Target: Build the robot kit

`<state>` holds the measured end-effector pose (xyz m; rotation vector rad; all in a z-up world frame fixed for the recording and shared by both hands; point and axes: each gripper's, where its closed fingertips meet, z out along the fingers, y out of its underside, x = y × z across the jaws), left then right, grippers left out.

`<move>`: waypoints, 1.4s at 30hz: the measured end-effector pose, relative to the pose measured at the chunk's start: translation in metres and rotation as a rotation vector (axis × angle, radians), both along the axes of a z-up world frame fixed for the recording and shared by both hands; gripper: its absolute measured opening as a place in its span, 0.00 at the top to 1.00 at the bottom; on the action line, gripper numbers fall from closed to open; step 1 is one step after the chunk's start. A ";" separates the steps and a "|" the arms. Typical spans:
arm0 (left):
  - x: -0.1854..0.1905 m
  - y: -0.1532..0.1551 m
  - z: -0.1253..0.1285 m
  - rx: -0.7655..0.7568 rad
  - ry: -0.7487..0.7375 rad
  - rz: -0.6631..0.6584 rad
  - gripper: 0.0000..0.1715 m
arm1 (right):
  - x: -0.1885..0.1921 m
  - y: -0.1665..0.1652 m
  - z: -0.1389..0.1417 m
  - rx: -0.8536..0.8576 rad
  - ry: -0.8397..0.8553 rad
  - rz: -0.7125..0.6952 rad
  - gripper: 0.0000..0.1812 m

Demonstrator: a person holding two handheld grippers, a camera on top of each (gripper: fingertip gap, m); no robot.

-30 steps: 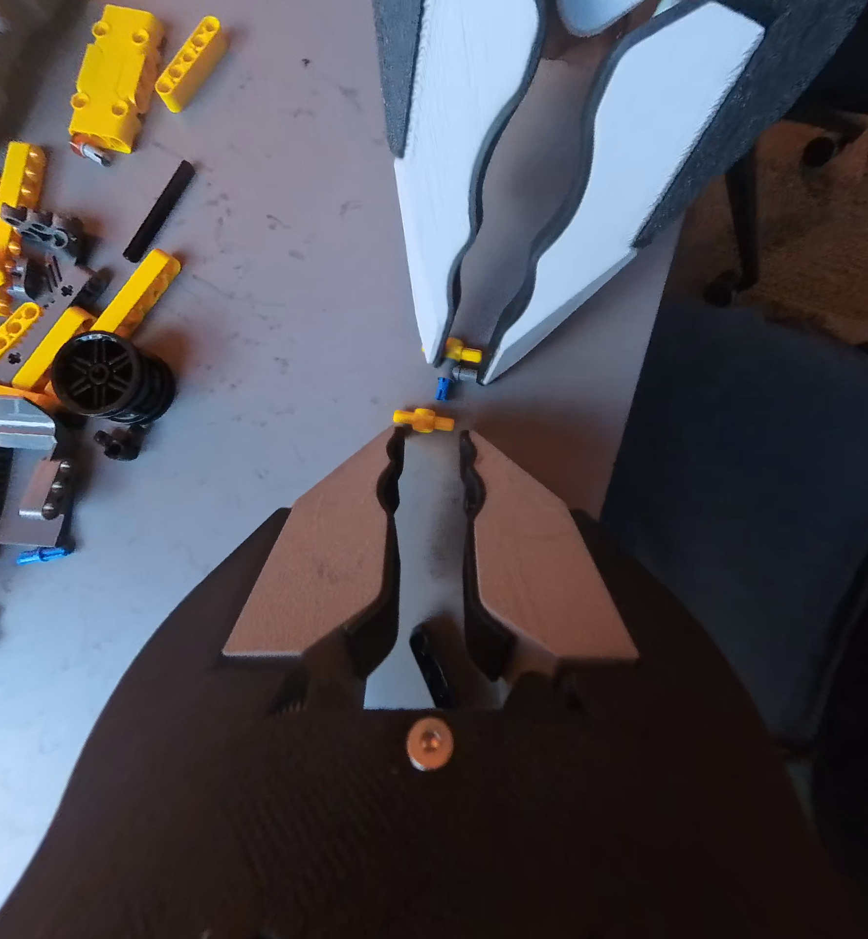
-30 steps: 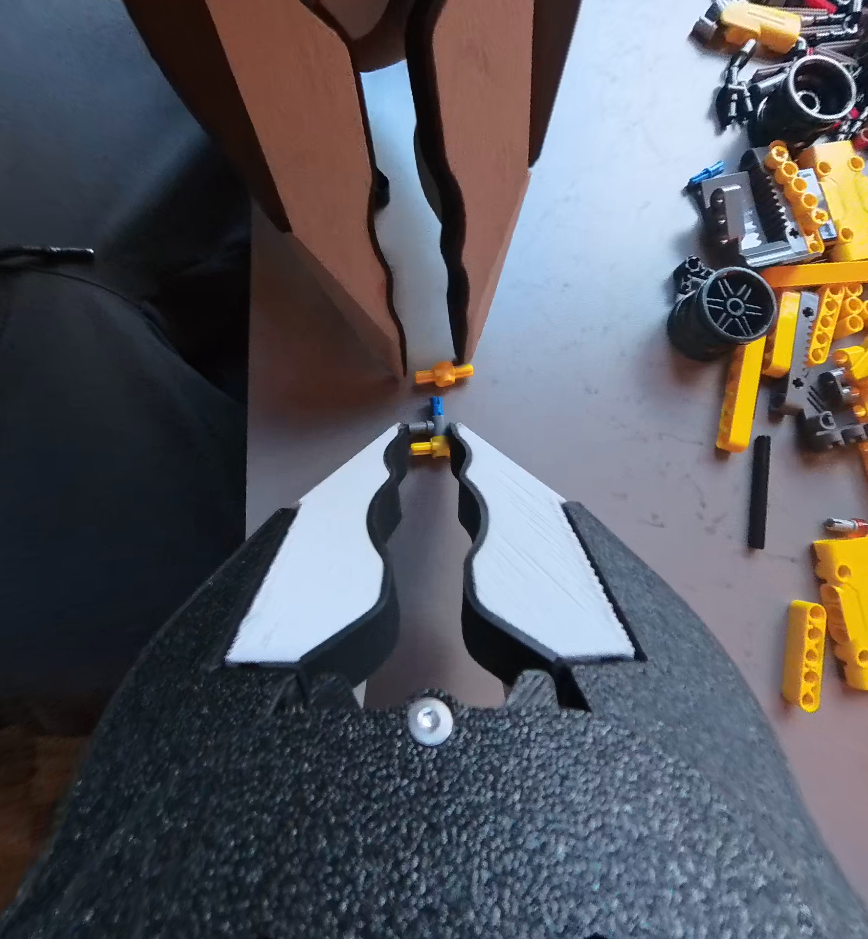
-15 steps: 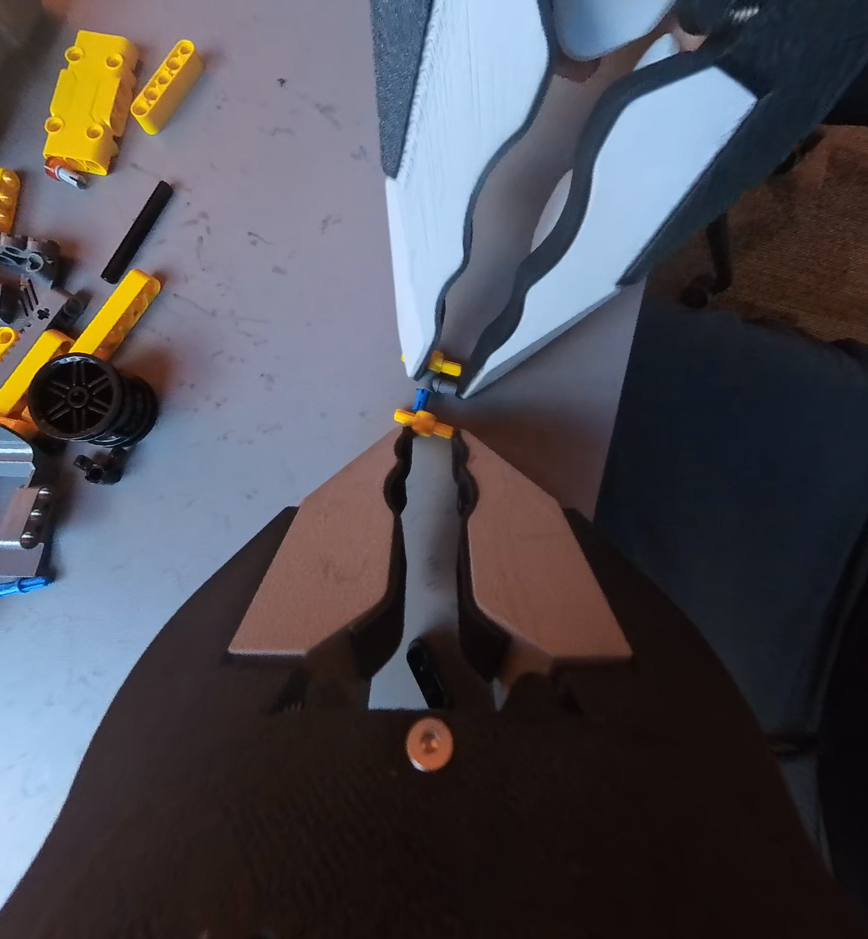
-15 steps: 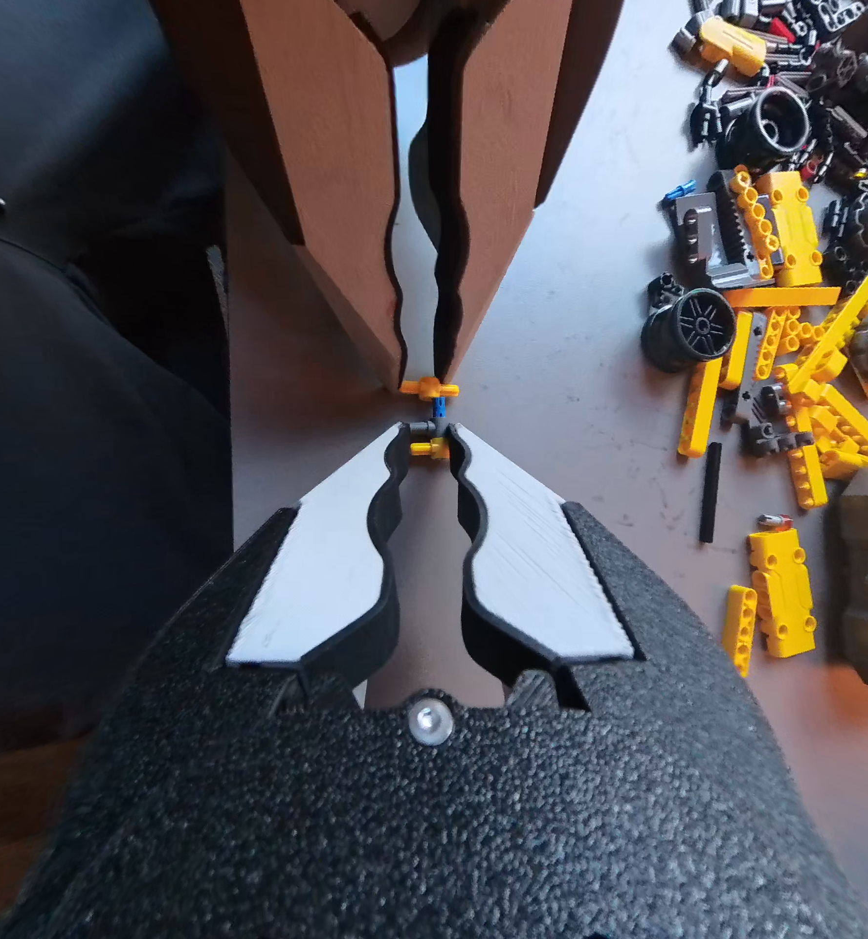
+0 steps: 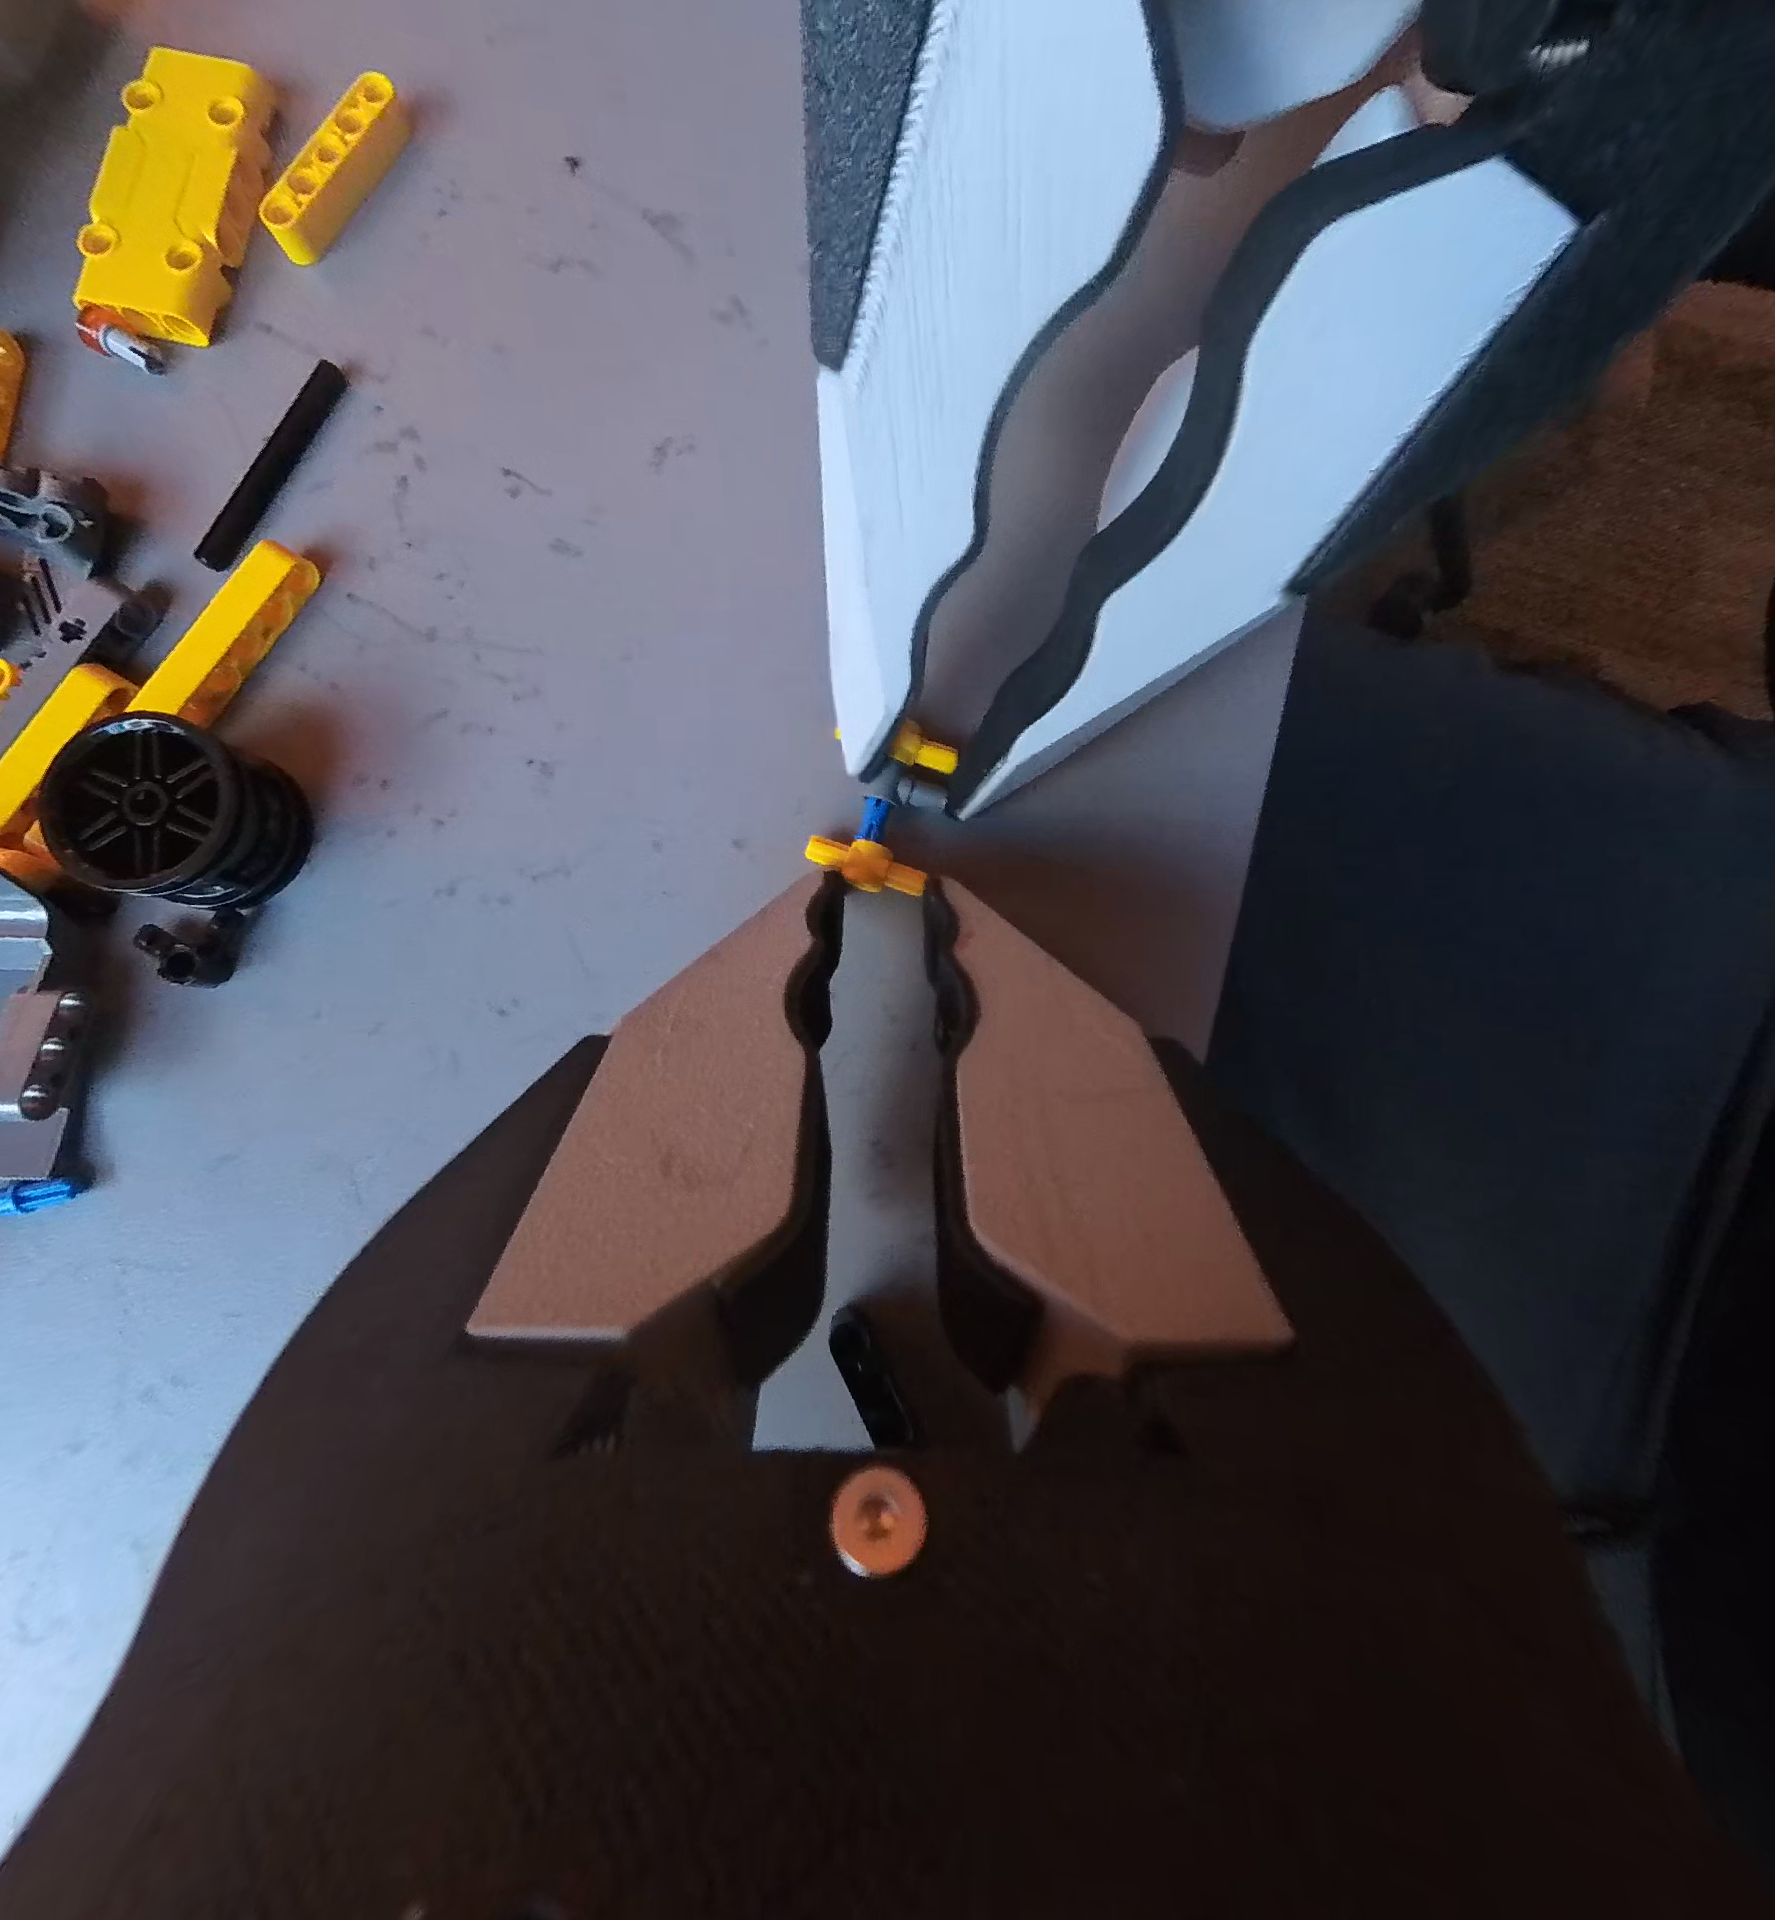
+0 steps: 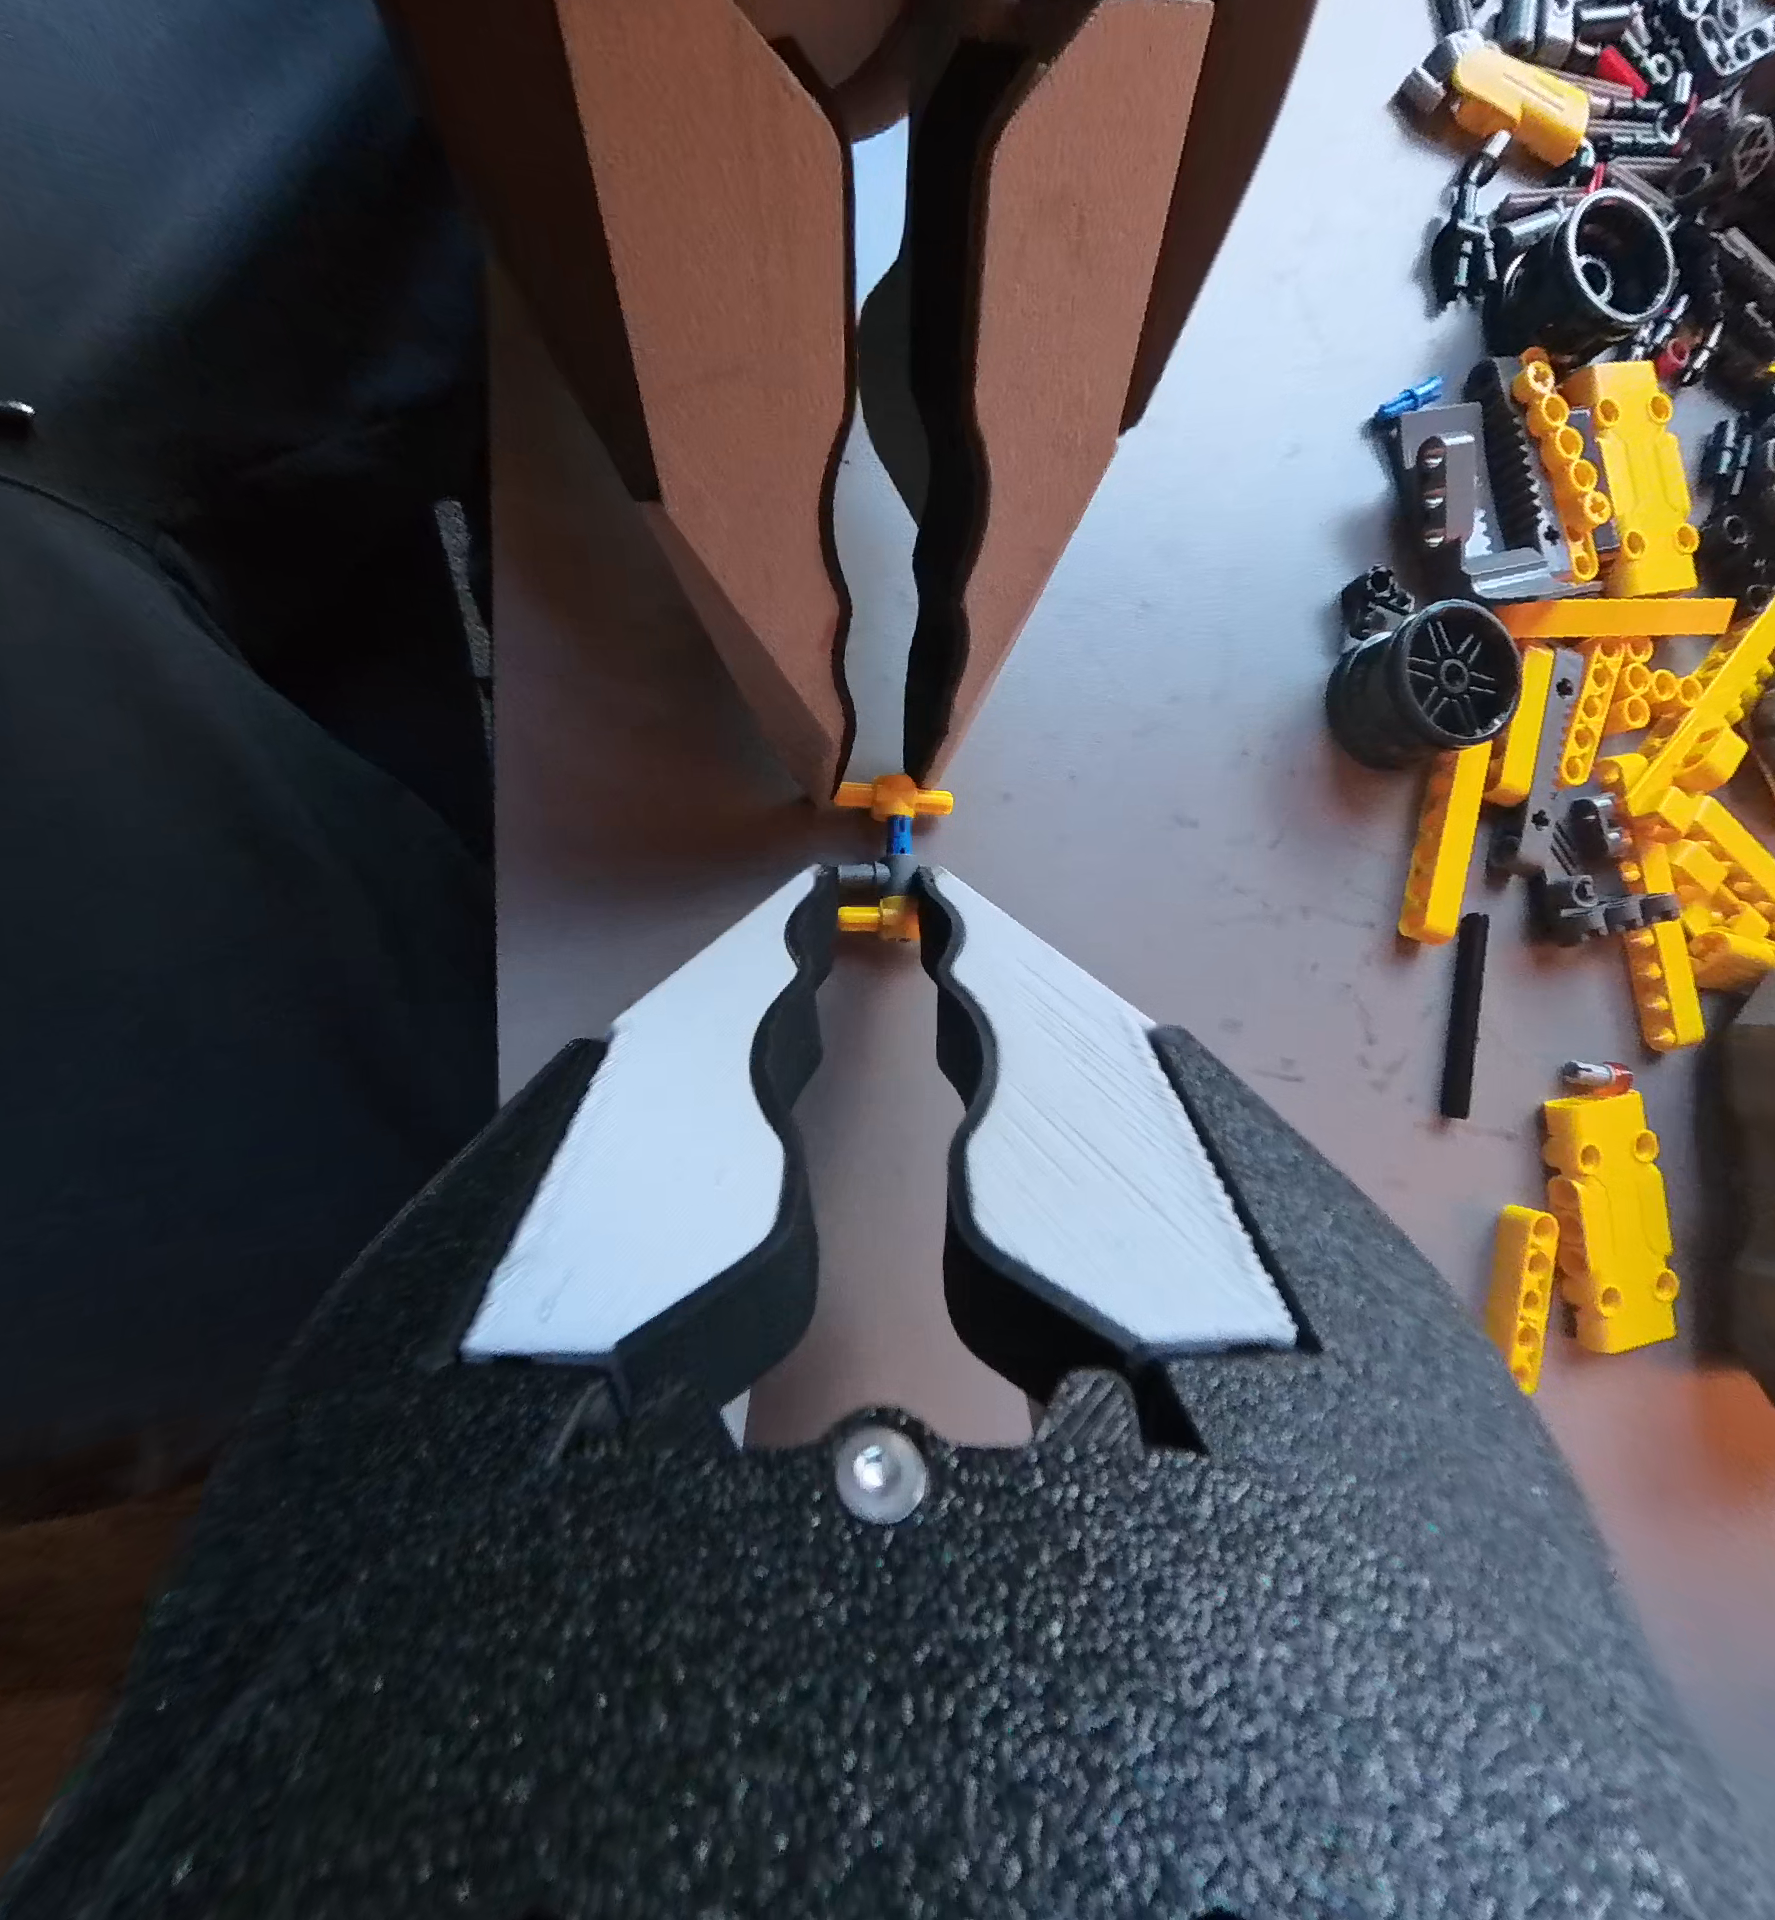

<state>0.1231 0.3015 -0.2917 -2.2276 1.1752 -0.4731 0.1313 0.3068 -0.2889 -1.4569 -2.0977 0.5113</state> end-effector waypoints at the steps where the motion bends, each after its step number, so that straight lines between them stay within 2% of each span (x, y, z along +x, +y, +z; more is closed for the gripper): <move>1: 0.000 0.000 0.000 -0.003 -0.003 0.001 0.93 | 0.000 -0.001 0.000 -0.005 0.003 0.006 0.92; 10: 0.000 0.000 0.000 -0.014 -0.023 0.003 0.93 | 0.003 -0.002 0.007 -0.056 0.058 -0.018 0.88; 14: 0.000 0.000 0.000 -0.017 -0.021 0.002 0.93 | 0.010 0.005 0.016 -0.099 0.115 -0.073 0.88; 17: 0.000 0.000 0.000 -0.016 -0.015 0.000 0.93 | 0.014 0.013 0.011 -0.161 0.119 -0.129 0.88; 20: 0.000 0.000 0.000 -0.020 -0.015 0.000 0.93 | 0.012 0.012 0.006 -0.179 0.127 -0.121 0.88; 26: 0.000 0.001 0.000 -0.023 -0.003 0.003 0.93 | 0.007 0.008 0.002 -0.237 0.121 -0.093 0.96; 42: -0.003 0.004 0.000 0.018 0.010 0.000 0.93 | 0.004 0.001 0.000 -0.339 0.129 -0.170 0.97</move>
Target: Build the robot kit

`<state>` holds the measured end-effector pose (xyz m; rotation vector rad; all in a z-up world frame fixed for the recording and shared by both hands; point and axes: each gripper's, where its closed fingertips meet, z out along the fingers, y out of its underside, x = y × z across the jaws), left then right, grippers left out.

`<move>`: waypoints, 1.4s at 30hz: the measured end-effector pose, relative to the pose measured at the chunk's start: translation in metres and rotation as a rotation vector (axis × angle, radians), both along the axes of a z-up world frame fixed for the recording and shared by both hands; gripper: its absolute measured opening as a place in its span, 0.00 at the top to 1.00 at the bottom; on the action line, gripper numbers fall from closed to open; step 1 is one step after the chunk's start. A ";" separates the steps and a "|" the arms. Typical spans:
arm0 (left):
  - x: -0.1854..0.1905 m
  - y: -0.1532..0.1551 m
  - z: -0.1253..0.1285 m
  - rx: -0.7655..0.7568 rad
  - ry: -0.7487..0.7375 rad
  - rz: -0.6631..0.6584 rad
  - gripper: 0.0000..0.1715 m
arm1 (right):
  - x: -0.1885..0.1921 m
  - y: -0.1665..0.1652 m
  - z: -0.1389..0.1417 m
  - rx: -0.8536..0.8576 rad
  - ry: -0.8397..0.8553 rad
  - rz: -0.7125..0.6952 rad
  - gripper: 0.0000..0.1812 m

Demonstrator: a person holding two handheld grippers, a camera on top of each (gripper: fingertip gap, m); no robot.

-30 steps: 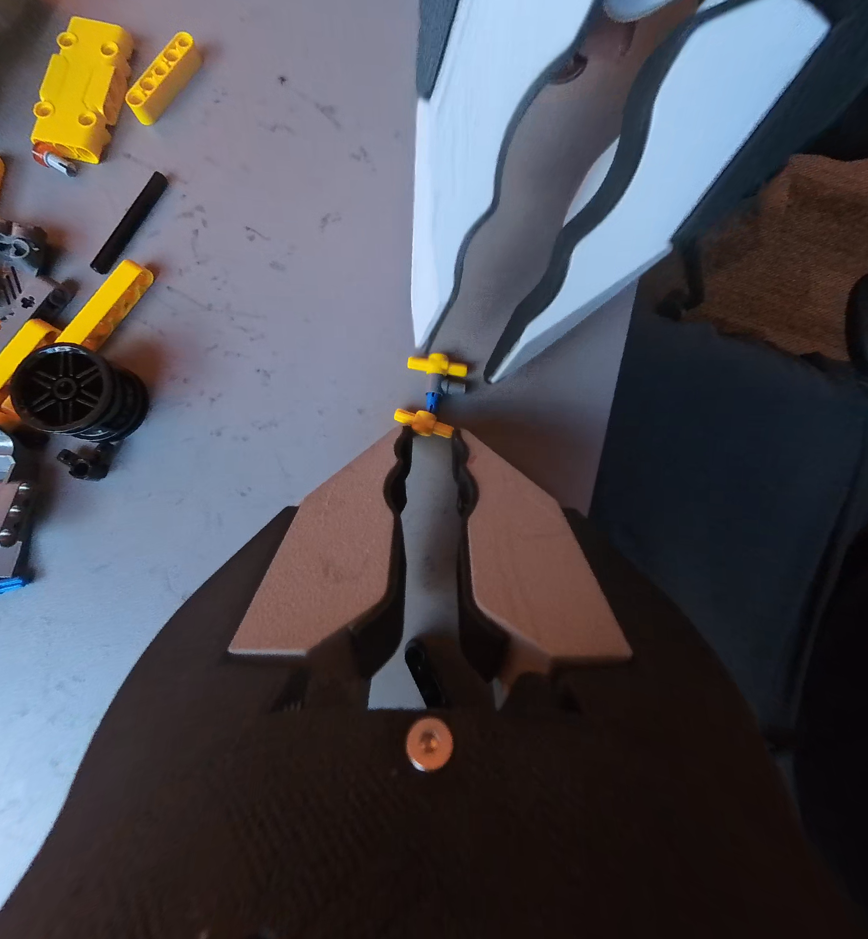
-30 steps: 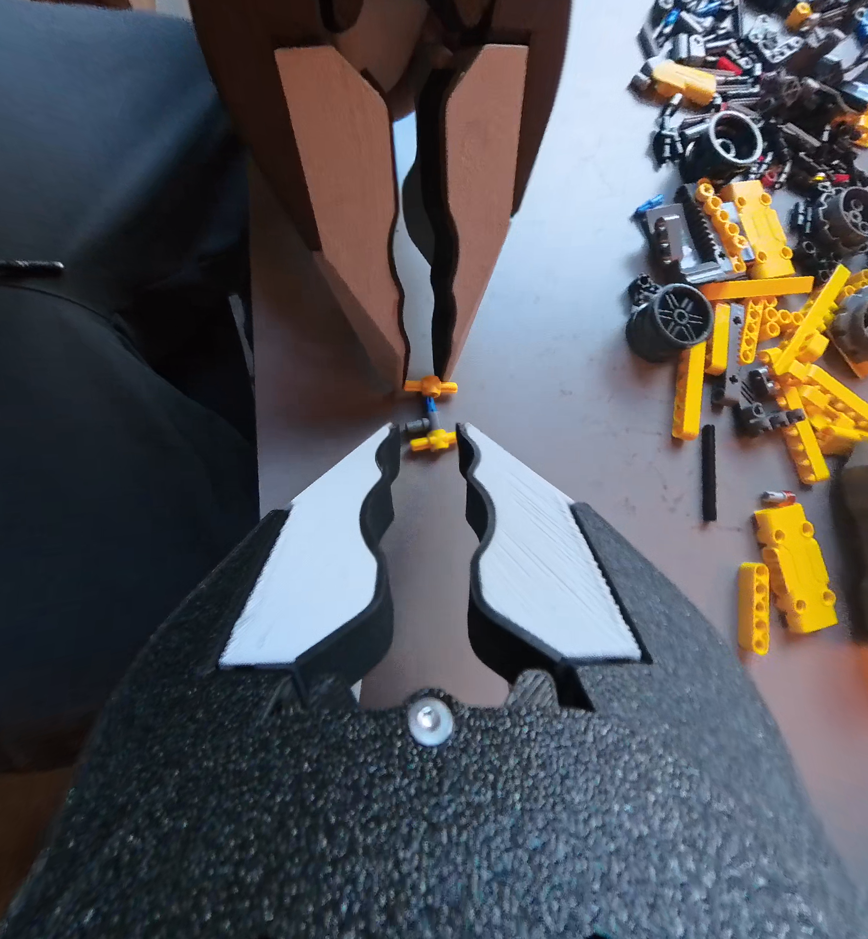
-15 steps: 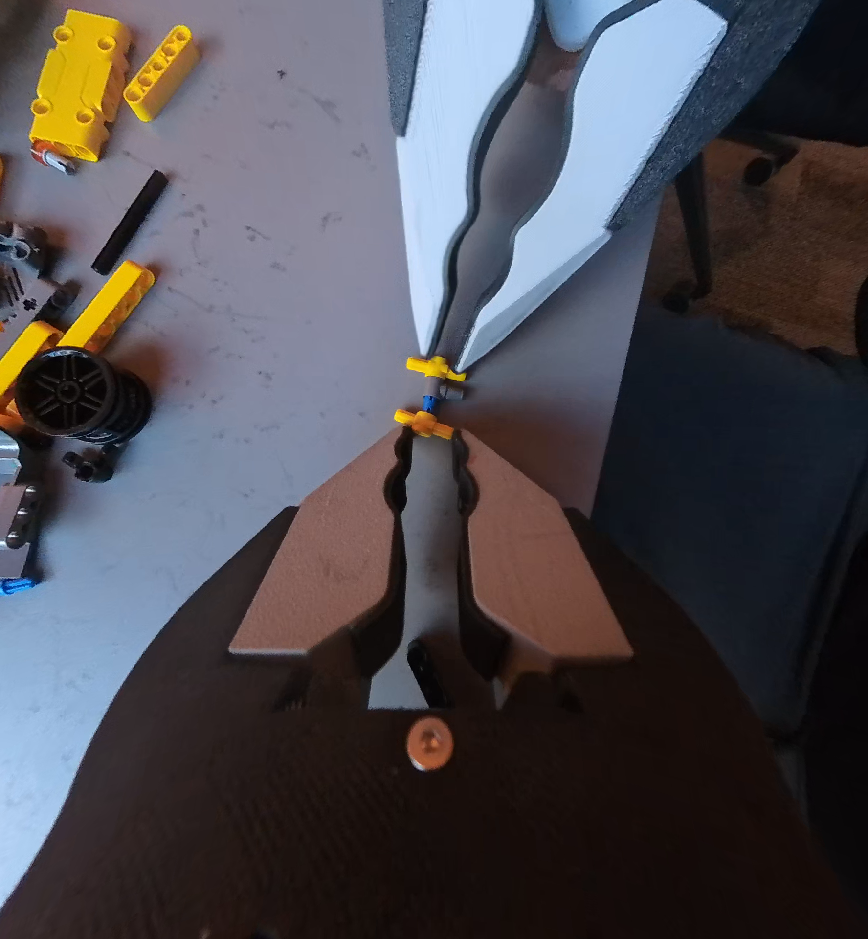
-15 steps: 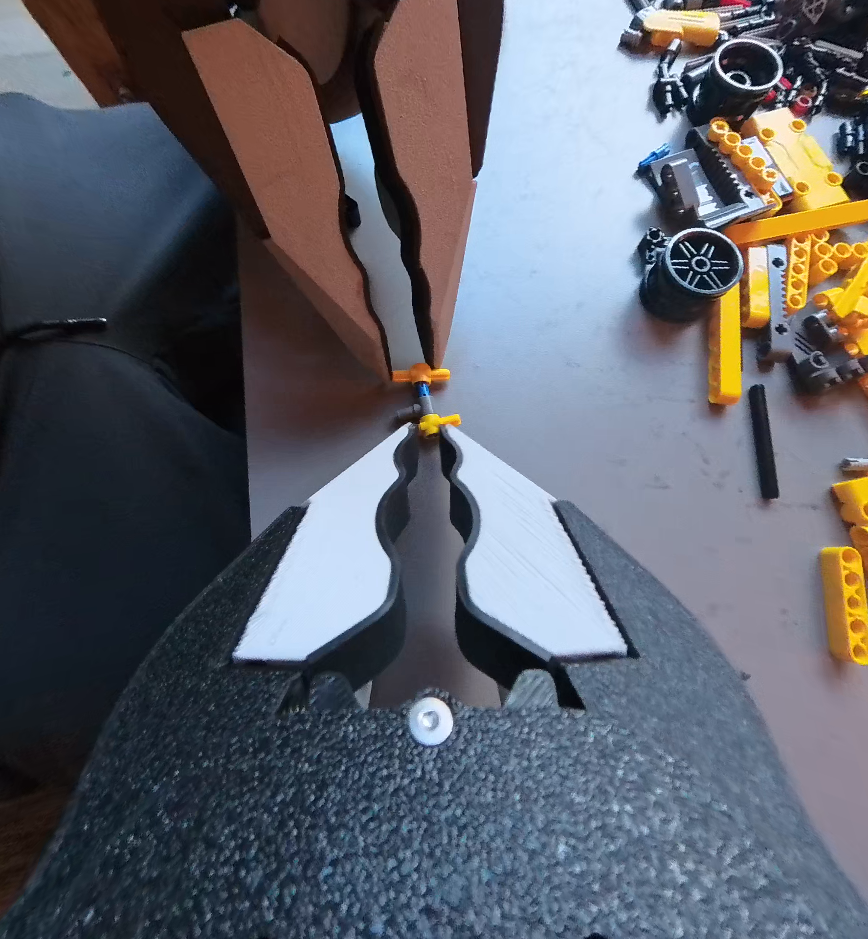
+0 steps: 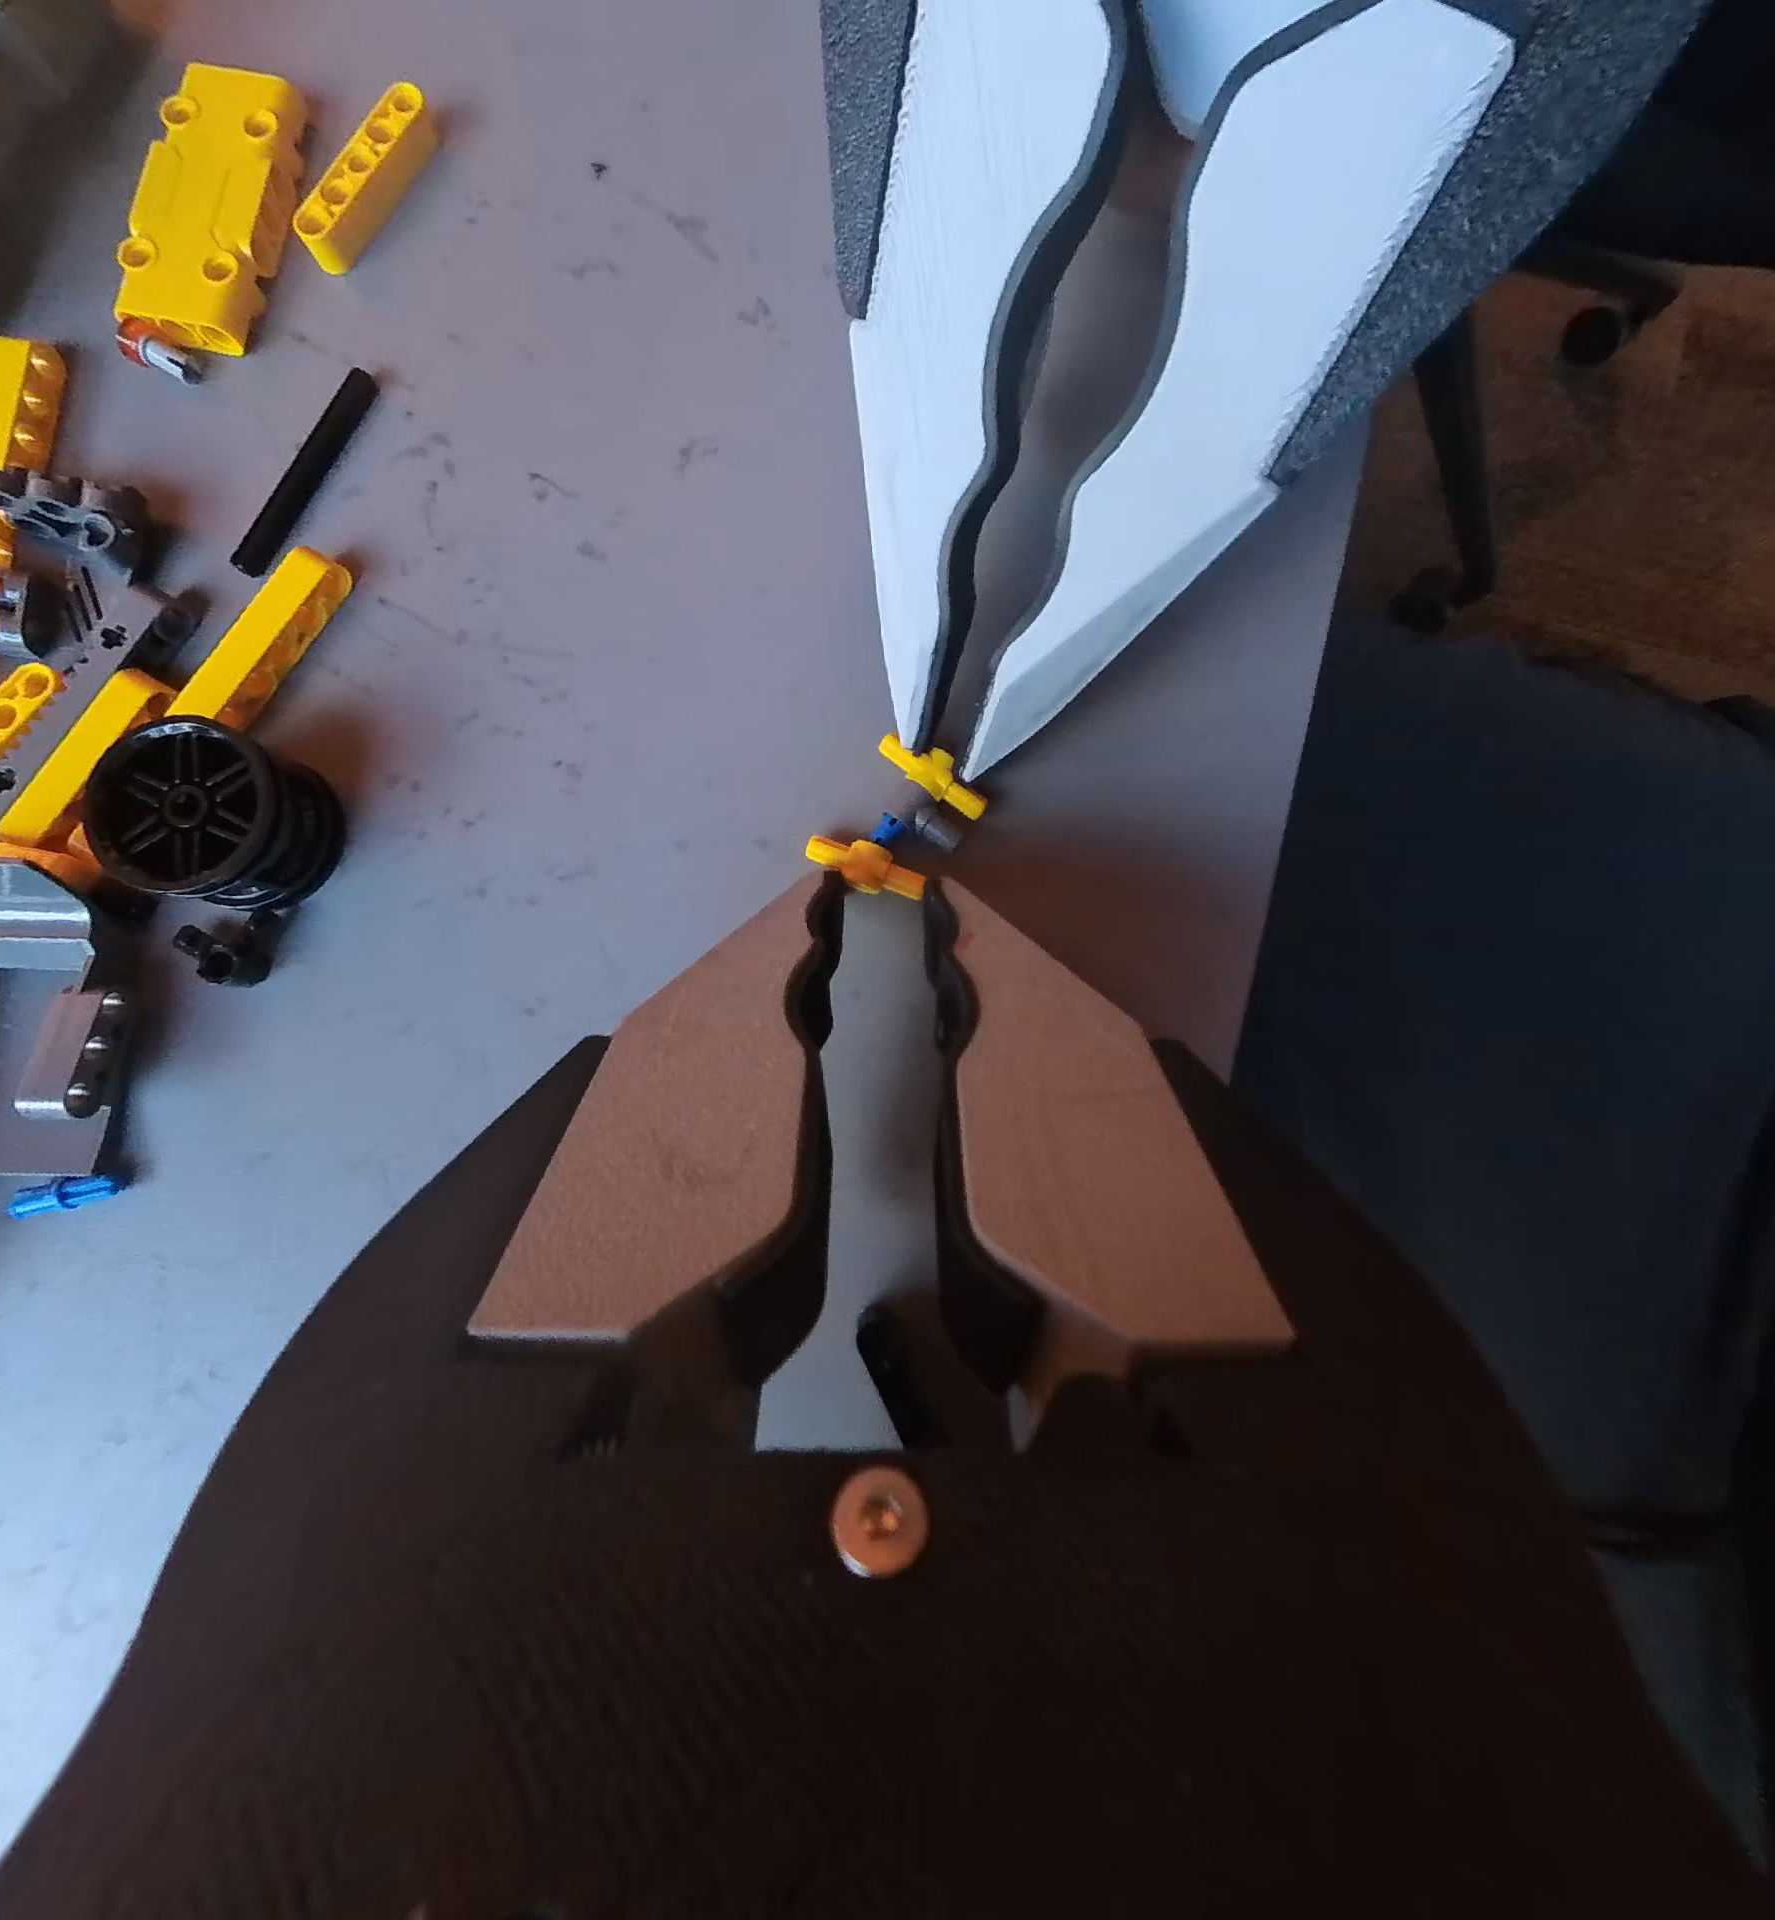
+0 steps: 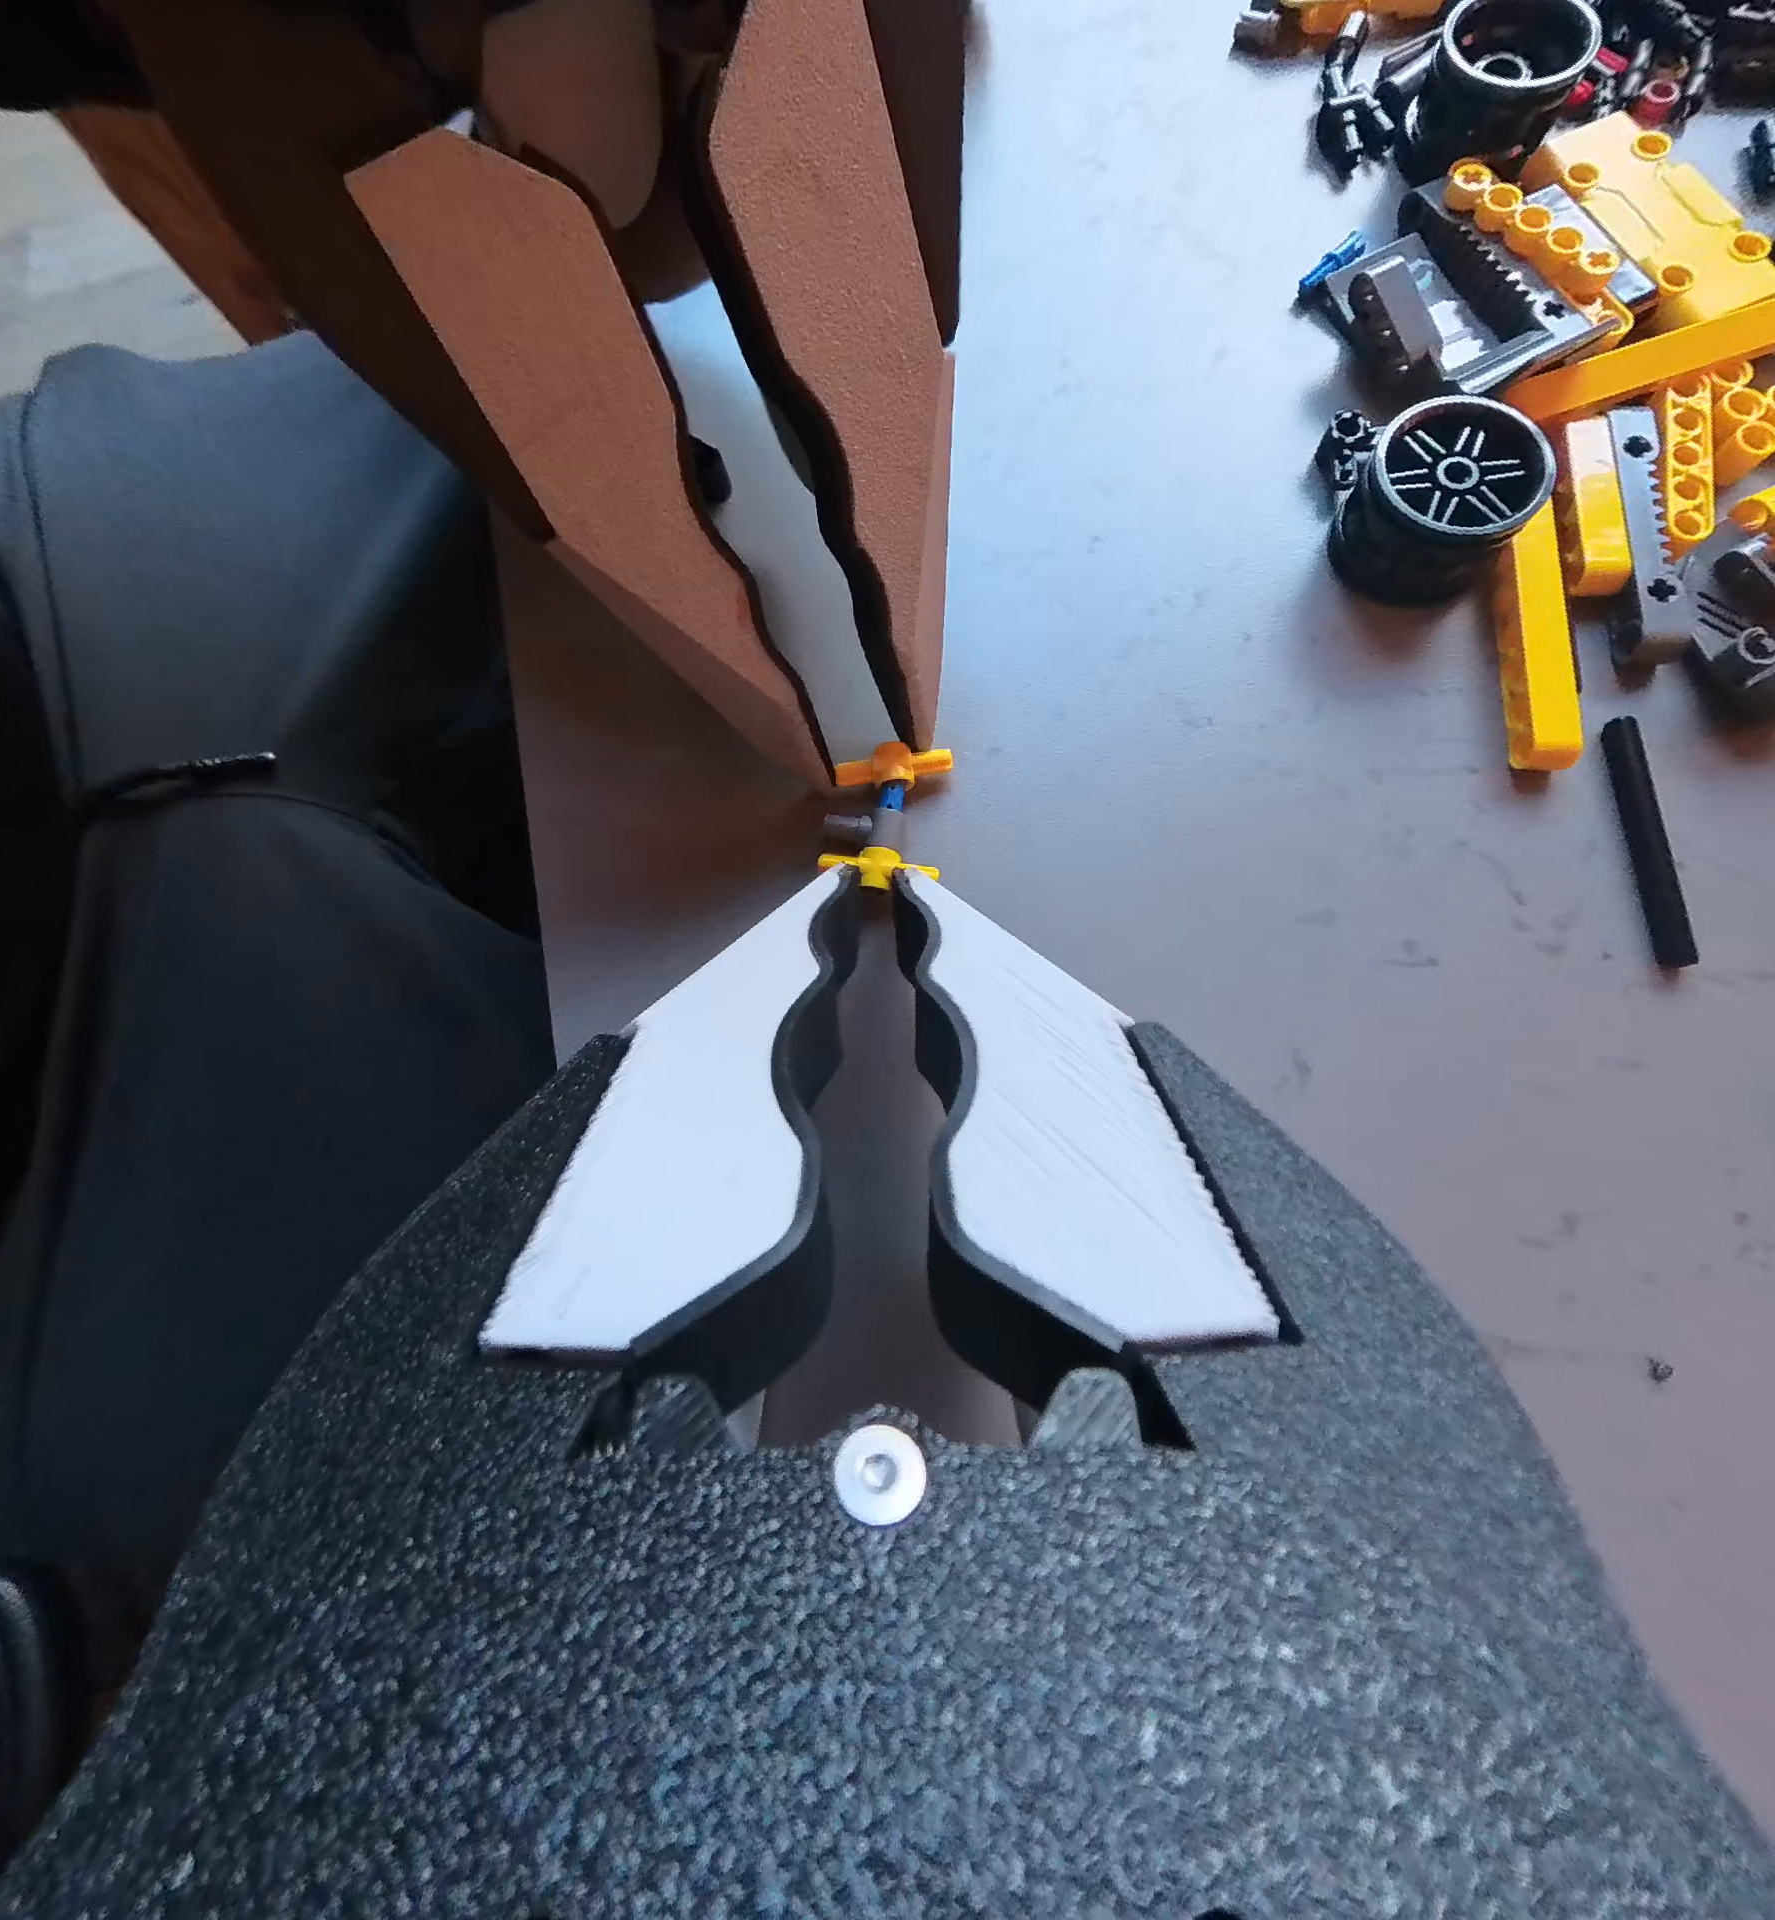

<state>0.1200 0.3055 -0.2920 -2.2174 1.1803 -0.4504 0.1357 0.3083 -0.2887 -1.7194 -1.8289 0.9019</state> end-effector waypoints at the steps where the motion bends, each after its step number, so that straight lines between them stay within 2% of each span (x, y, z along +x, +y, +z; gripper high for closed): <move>1: 0.000 0.000 0.000 0.002 0.002 -0.005 0.93 | 0.000 0.000 0.000 -0.008 0.001 -0.001 0.97; 10: -0.002 -0.008 0.000 -0.033 0.059 -0.143 0.93 | 0.000 -0.004 0.000 0.059 0.014 0.070 0.97; 15: -0.001 -0.013 0.000 -0.039 0.038 -0.206 0.93 | 0.000 -0.009 0.000 0.087 0.020 0.108 0.97; 30: 0.003 -0.011 0.000 -0.033 0.012 -0.074 0.93 | -0.004 -0.008 0.000 0.084 0.016 0.020 0.97; 31: 0.003 -0.011 0.000 -0.032 0.015 -0.067 0.93 | -0.003 -0.007 0.000 0.101 0.017 0.013 0.96; 32: 0.004 -0.011 0.000 -0.040 0.012 -0.060 0.92 | -0.002 -0.006 0.000 0.115 0.015 0.003 0.91; 33: 0.005 -0.014 0.001 -0.061 0.000 -0.058 0.89 | 0.000 -0.006 -0.001 0.116 0.009 -0.006 0.87; 35: 0.006 -0.015 0.002 -0.079 -0.021 -0.039 0.82 | 0.002 -0.006 0.002 0.102 0.027 -0.025 0.86; 42: -0.001 -0.023 0.011 -0.026 -0.024 -0.026 0.75 | 0.010 -0.008 0.011 0.092 0.083 -0.107 0.86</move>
